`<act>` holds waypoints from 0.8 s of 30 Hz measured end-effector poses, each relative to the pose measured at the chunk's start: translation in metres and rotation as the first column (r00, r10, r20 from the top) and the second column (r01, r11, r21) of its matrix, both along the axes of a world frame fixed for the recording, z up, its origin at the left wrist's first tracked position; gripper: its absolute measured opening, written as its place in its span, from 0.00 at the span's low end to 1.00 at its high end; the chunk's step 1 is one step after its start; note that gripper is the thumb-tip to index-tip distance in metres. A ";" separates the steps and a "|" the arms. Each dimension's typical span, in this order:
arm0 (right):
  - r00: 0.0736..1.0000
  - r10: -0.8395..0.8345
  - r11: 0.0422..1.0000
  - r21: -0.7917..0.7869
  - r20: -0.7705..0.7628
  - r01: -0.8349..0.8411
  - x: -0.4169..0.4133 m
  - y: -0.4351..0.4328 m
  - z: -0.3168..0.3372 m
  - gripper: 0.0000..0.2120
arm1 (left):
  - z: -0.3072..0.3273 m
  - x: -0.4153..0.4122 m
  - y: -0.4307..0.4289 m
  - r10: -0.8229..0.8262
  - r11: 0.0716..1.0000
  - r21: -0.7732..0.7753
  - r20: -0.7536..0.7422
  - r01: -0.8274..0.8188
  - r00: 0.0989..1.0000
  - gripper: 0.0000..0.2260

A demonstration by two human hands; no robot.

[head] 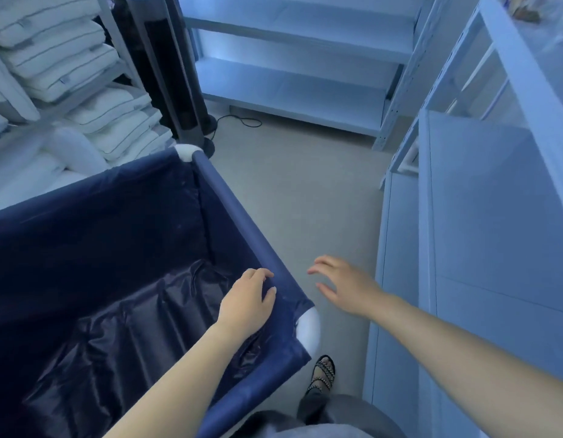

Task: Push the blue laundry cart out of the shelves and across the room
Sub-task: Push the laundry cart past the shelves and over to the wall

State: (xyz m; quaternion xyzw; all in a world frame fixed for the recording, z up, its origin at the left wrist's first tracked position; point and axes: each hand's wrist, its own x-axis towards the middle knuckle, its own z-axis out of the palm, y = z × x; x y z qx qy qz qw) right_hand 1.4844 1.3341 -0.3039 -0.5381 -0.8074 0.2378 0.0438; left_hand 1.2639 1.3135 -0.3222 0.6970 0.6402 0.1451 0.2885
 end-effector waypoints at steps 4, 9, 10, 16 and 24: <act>0.999 0.044 0.999 -0.006 0.006 -0.044 0.008 0.046 -0.005 0.15 | -0.002 0.021 0.051 0.086 0.995 0.044 -0.027 -0.085 0.996 0.16; 0.994 0.110 0.992 -0.064 0.002 -0.109 -0.007 0.072 -0.013 0.15 | -0.010 0.018 0.064 0.147 0.989 -0.018 -0.101 -0.150 0.984 0.22; 0.992 0.123 0.989 -0.077 0.003 -0.123 -0.011 0.075 -0.015 0.15 | -0.011 0.016 0.065 0.158 0.986 -0.033 -0.102 -0.162 0.982 0.23; 0.986 0.166 0.982 -0.092 0.006 -0.165 -0.029 0.100 -0.015 0.15 | -0.014 0.007 0.068 0.199 0.971 -0.123 -0.065 -0.206 0.978 0.28; 0.947 0.320 0.943 -0.094 0.007 -0.318 -0.043 0.153 -0.028 0.17 | -0.018 0.013 0.077 0.325 0.928 -0.174 -0.054 -0.329 0.944 0.29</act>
